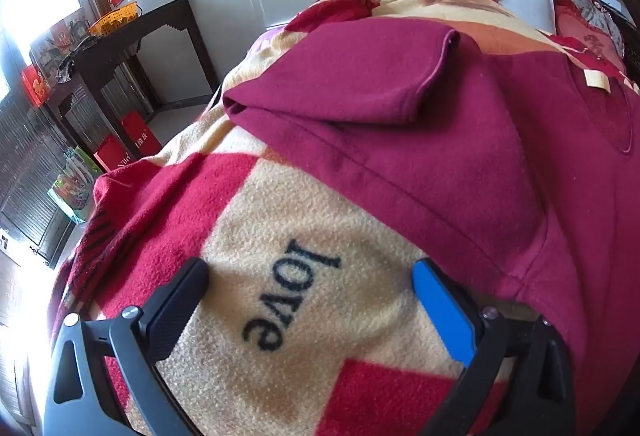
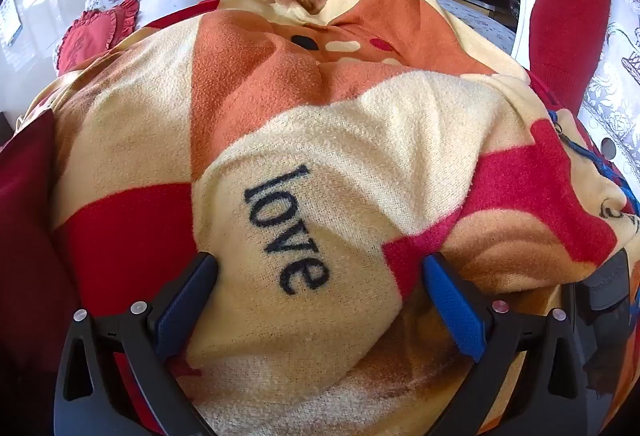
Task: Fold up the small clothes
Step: 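Move both tools over the maroon sweater lying flat on the blanket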
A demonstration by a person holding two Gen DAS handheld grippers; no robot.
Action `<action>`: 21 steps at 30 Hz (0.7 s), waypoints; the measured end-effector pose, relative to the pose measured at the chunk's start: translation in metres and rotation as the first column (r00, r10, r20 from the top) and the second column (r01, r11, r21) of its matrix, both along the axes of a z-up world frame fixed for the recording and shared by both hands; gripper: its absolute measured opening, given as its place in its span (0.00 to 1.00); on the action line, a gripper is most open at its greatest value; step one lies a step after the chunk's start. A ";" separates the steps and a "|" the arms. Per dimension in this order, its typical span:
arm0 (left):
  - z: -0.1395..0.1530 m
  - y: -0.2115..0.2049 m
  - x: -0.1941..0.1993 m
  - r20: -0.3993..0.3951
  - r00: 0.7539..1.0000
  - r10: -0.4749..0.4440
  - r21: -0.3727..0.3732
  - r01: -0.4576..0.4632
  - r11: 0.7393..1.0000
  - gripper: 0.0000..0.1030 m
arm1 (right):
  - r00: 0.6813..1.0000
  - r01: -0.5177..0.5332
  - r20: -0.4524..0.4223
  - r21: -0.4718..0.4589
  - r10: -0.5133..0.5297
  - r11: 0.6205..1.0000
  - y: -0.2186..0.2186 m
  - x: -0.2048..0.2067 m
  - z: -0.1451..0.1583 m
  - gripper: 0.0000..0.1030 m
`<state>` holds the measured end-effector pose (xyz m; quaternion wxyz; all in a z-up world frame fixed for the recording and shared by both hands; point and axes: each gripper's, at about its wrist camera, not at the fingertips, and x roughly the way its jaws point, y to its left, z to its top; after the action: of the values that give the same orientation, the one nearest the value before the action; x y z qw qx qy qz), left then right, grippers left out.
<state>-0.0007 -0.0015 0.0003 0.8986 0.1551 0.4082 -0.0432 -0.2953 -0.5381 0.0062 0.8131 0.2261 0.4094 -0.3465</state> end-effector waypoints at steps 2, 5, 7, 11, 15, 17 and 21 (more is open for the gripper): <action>0.000 0.000 0.000 -0.005 1.000 0.000 -0.013 0.000 1.000 1.00 | 1.000 0.000 -0.001 0.000 0.000 1.000 0.000 0.000 0.000 0.85; 0.002 0.004 0.001 -0.034 0.999 -0.004 -0.034 0.003 0.999 1.00 | 1.000 0.000 -0.001 0.000 0.000 1.000 0.000 0.000 0.000 0.85; 0.007 0.007 0.000 -0.070 0.997 -0.012 -0.031 0.010 0.999 0.99 | 1.000 0.000 -0.001 0.000 0.000 1.000 0.000 0.000 0.000 0.85; 0.022 0.010 -0.022 -0.090 0.995 -0.041 -0.064 0.036 0.997 0.99 | 1.000 0.002 -0.005 -0.005 -0.002 1.000 0.000 0.001 0.000 0.85; 0.039 0.003 -0.052 -0.106 0.991 -0.083 -0.077 0.075 0.994 0.99 | 1.000 0.005 -0.021 0.015 -0.005 1.000 0.001 0.000 0.002 0.82; 0.051 0.001 -0.069 -0.087 0.990 -0.107 -0.097 0.099 0.990 0.99 | 0.999 0.002 -0.033 0.064 0.000 0.998 0.006 0.000 0.012 0.58; 0.070 -0.007 -0.095 -0.079 0.985 -0.155 -0.120 0.145 0.982 0.99 | 0.999 -0.031 0.010 0.097 0.030 0.995 0.033 -0.018 0.049 0.56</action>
<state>-0.0953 -0.0089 0.0700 0.8813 0.1321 0.4315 -0.1406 -0.3134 -0.5048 0.0549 0.8081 0.2608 0.4258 -0.3126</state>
